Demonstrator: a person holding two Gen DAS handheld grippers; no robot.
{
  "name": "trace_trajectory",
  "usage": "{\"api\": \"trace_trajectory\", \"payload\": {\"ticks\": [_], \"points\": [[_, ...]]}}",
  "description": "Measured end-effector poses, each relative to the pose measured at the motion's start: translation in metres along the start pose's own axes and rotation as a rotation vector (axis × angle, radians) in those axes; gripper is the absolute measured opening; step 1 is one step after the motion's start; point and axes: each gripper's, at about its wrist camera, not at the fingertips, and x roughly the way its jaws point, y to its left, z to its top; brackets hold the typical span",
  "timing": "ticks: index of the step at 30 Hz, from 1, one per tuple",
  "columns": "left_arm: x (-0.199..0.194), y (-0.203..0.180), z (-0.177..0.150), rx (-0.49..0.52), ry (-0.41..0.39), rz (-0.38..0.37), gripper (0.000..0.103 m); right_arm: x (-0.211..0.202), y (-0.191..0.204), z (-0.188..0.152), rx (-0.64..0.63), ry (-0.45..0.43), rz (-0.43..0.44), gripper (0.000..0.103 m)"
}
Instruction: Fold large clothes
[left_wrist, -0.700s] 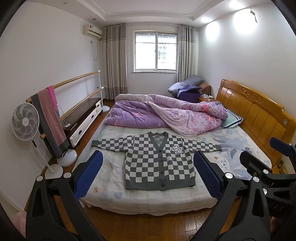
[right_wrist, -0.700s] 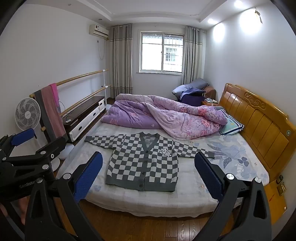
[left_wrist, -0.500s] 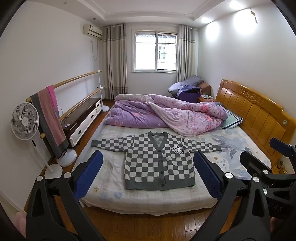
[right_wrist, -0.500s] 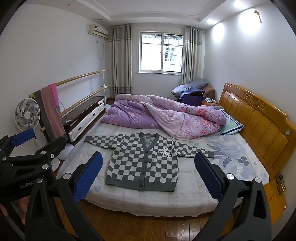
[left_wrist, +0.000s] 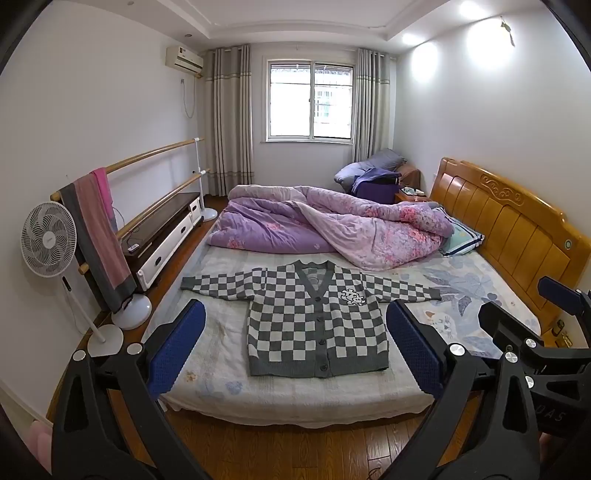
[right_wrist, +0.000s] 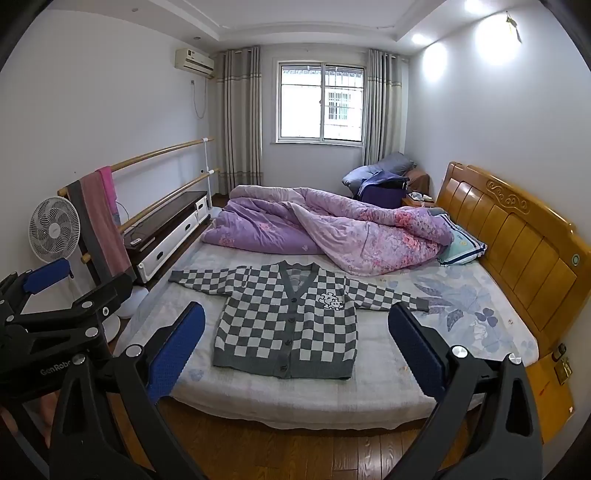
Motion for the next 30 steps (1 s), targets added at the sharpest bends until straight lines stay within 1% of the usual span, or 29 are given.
{"api": "trace_trajectory", "payload": {"ticks": [30], "points": [[0.0029,0.0013,-0.0017,0.0,0.001,0.0,0.098,0.0069,0.0056,-0.0055,0.006,0.009,-0.004,0.096]]}}
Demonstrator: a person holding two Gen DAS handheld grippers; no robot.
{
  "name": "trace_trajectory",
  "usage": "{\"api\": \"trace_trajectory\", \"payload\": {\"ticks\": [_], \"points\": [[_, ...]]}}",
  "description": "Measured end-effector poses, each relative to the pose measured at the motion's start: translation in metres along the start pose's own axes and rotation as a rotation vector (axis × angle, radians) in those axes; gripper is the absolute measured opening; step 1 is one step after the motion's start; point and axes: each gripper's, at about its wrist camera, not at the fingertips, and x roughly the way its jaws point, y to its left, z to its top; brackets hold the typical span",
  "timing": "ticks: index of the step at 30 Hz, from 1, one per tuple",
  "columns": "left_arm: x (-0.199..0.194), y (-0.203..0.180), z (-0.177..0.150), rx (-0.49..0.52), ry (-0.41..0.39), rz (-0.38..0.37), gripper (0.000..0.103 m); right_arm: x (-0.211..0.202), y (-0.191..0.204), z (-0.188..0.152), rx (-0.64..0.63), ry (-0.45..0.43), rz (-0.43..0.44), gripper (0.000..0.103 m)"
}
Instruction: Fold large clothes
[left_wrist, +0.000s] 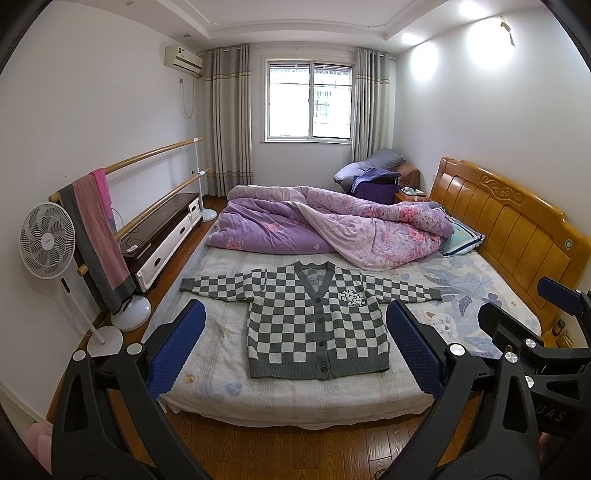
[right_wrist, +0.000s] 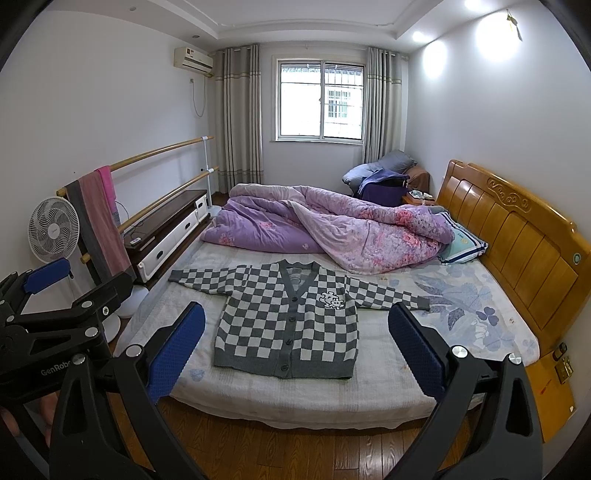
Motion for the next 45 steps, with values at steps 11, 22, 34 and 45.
{"api": "trace_trajectory", "payload": {"ticks": [11,22,34,45], "points": [[0.0,-0.002,-0.001,0.001,0.001,-0.001,0.098,0.002,-0.002,-0.001,0.001,0.002,-0.001,0.096],[0.01,-0.007,-0.003,0.001,0.005,-0.006,0.098,0.001,-0.002,-0.001,0.01,0.012,-0.005,0.096],[0.012,-0.009,-0.005,0.0,0.008,-0.007,0.098,0.005,0.007,0.0,0.009,0.023,-0.011,0.096],[0.017,0.005,-0.02,0.0,0.023,-0.017,0.098,0.019,0.029,-0.003,0.023,0.042,-0.016,0.096]]}}
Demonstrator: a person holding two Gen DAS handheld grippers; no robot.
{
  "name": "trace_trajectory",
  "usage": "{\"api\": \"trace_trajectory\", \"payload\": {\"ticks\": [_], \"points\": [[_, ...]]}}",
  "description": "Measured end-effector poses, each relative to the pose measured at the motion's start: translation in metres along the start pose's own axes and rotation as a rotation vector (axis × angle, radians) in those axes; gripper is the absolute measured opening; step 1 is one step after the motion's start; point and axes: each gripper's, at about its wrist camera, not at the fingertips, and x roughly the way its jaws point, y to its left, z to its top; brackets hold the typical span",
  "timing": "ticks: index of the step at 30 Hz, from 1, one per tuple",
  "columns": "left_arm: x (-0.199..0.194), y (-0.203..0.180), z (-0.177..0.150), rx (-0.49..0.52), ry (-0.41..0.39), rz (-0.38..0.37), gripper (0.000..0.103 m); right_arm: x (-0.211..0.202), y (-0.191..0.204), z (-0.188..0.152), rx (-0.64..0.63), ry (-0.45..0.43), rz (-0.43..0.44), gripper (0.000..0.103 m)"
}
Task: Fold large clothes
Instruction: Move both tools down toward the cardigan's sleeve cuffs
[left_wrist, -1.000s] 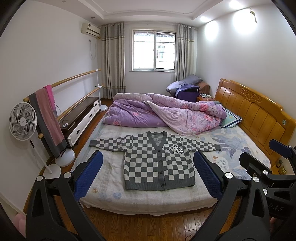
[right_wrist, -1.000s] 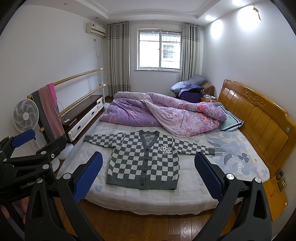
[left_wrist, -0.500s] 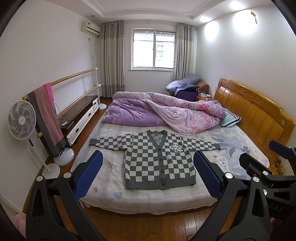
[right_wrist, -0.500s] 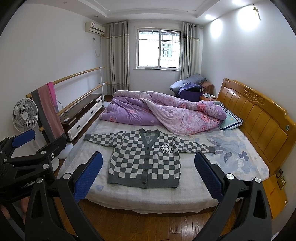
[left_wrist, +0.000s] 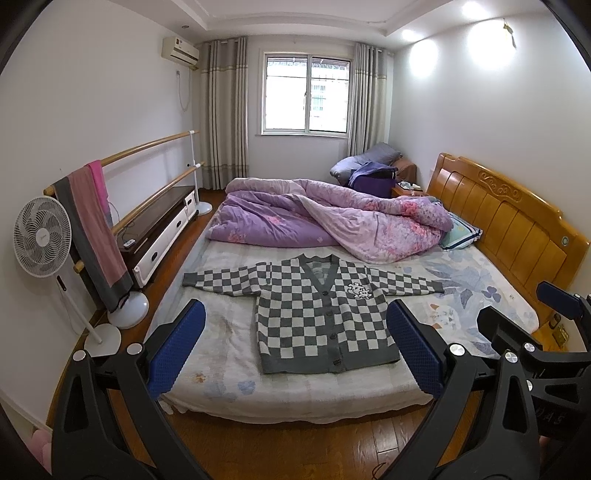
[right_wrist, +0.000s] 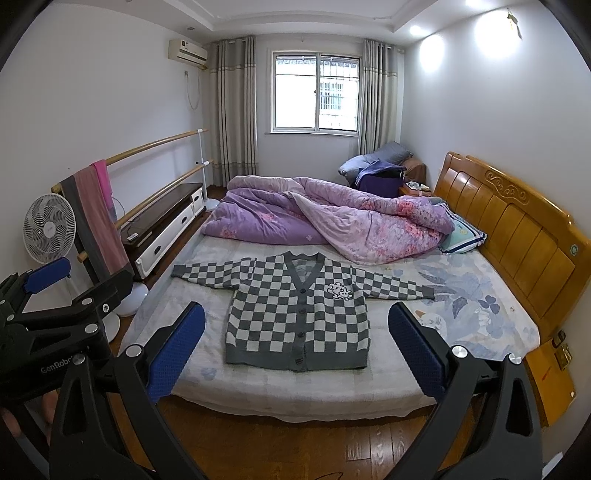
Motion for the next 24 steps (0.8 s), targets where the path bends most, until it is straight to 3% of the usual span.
{"api": "trace_trajectory", "payload": {"ticks": [12,19,24], "points": [[0.036,0.029,0.007,-0.022,0.046,-0.009,0.098,0.047,0.026,0.011,-0.015,0.057,-0.002,0.096],[0.089,0.034,0.027,-0.023,0.074,0.013,0.098,0.104,0.019,0.032,-0.021,0.088,0.024,0.096],[0.148,0.031,0.049,-0.009,0.097,0.056,0.098,0.167,0.005,0.054,-0.028,0.103,0.054,0.096]]}}
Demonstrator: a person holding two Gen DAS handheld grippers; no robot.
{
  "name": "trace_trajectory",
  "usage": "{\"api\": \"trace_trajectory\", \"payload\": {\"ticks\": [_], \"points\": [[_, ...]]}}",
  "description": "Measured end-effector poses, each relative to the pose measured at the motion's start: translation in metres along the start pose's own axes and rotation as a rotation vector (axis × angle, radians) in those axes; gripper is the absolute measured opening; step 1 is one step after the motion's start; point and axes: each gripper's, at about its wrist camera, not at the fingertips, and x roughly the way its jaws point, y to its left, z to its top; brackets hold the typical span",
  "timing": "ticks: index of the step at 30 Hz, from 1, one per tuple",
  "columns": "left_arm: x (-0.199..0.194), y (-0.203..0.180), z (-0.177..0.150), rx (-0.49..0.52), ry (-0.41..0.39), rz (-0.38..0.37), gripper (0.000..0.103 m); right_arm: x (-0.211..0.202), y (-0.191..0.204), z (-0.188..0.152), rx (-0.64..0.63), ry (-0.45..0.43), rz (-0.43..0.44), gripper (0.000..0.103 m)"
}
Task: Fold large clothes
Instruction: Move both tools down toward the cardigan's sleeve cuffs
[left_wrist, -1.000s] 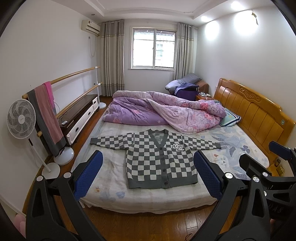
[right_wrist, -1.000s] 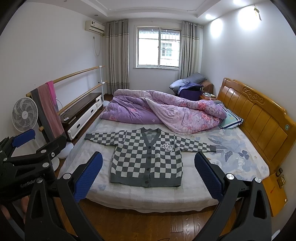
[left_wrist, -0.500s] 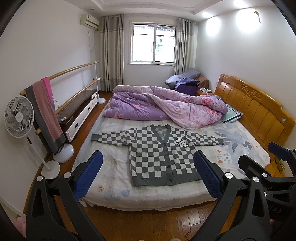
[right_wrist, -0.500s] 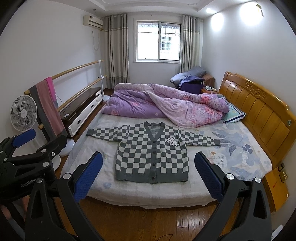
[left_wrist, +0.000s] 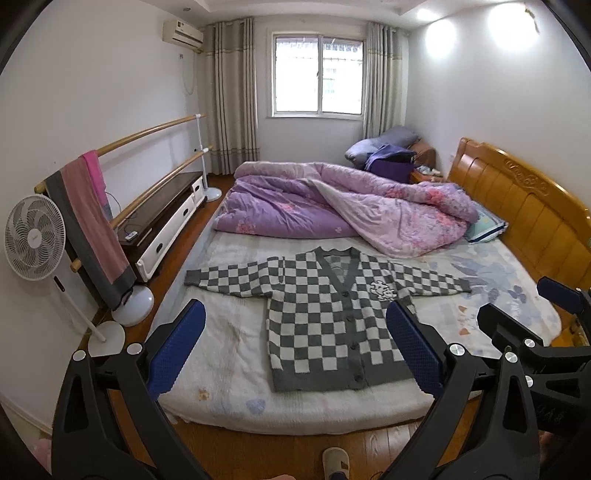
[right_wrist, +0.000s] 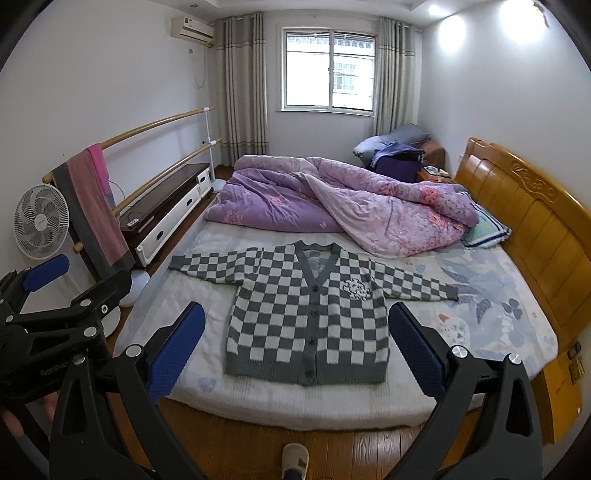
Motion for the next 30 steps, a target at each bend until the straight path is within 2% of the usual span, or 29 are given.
{"api": "trace_trajectory", "payload": {"ticks": [8,14,19,30], "points": [[0.108,-0.015,0.054,-0.013,0.098,0.029,0.098,0.099,-0.029,0.05,-0.013,0.05,0.027,0.096],[0.185,-0.012,0.074,-0.051,0.179,0.023,0.098,0.165,-0.037,0.072,-0.021,0.098,0.015,0.096],[0.243,0.002,0.079,-0.069,0.236,0.008,0.098,0.217,-0.026,0.079,-0.011,0.142,-0.011,0.096],[0.398,0.078,0.078,-0.042,0.361,-0.081,0.098,0.35,0.033,0.089,0.029,0.254,-0.114,0.096]]}}
